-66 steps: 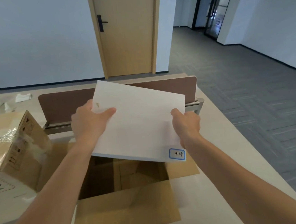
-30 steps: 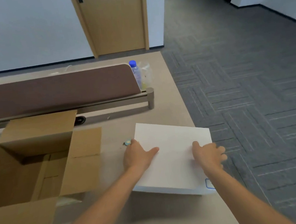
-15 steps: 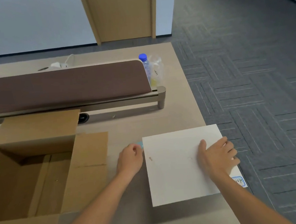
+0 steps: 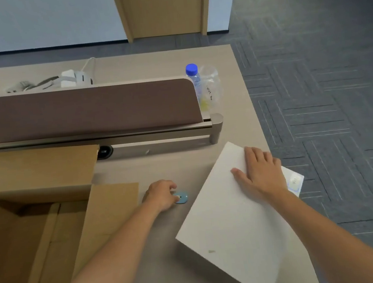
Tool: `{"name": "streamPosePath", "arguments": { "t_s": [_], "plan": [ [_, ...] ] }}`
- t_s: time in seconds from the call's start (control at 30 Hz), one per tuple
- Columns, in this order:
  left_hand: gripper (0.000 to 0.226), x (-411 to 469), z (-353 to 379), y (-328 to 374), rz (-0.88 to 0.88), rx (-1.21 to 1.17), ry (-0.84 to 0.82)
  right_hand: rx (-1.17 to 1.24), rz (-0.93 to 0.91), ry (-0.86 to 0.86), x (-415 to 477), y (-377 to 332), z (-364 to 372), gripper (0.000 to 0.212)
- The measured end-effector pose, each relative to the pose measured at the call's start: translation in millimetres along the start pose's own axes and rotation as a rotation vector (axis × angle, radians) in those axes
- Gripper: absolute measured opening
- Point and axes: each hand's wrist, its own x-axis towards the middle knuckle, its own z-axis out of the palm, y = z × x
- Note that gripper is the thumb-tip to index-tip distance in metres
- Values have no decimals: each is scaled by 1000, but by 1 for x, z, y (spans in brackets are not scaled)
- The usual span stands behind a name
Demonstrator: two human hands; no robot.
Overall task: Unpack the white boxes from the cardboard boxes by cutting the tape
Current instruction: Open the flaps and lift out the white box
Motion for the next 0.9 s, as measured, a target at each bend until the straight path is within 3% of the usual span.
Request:
{"name": "streamPosePath", "arguments": {
  "t_s": [0.13, 0.3, 0.43, 0.6, 0.67, 0.73, 0.8, 0.9],
  "plan": [
    [36, 8, 6, 0, 23, -26, 64, -7, -260, -43, 30, -20, -4, 68],
    [25, 6, -15, 14, 54, -500, 255, -15, -591, -109, 52, -49, -7, 65],
    [38, -1, -59, 33, 120, -832, 364, 3, -926, -151, 62, -91, 1, 55],
    [48, -11, -83, 28, 135, -680, 300, 39, -1177, -70, 48, -145, 20, 47],
    [53, -17, -81, 20, 102, -592, 189, 34, -1063, 40, 36, -150, 23, 41],
    [64, -22, -74, 15, 106, -507, 90, 50, -761, 110, 22, -137, 22, 41],
    [66, -28, -62, 14, 116, -340, 9, 69, -428, 88, -5, -111, 20, 46],
    [65, -37, -49, 19, 83, -42, 16, 56, -98, 13, -65, -77, 22, 58]
  ]
}}
